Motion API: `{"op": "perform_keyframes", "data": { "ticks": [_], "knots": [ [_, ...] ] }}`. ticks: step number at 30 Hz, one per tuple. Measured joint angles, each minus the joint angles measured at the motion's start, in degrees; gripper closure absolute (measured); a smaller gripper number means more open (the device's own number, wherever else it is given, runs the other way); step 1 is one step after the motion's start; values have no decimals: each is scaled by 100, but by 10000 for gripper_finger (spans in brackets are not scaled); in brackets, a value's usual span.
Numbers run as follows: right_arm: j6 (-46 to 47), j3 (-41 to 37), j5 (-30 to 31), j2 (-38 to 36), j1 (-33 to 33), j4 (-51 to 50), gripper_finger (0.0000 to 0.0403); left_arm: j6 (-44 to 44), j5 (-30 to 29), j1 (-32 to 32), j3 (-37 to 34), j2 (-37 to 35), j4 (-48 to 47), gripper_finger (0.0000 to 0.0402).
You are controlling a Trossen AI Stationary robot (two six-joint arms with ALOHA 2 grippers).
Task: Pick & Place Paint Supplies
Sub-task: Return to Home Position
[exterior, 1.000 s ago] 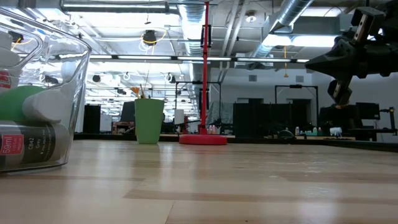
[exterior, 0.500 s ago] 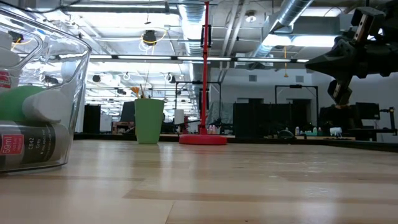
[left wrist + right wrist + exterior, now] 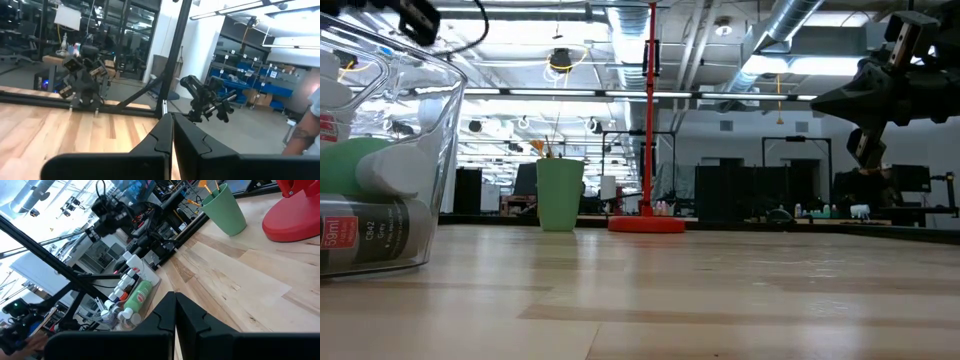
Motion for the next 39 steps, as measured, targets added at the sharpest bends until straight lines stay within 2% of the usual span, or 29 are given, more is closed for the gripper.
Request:
{"op": "perform_keyframes", "data": {
  "ticks": [9,13,39],
  "knots": [
    [0,-1,2,-1,0,0,403,-163,307,0,-1243,0,1728,400],
    [0,0,0,0,-2,-2,403,-354,454,0,-1644,0,2013,400],
    [0,-2,0,0,0,0,403,-402,409,-2,-1636,87,2033,400]
  ]
}}
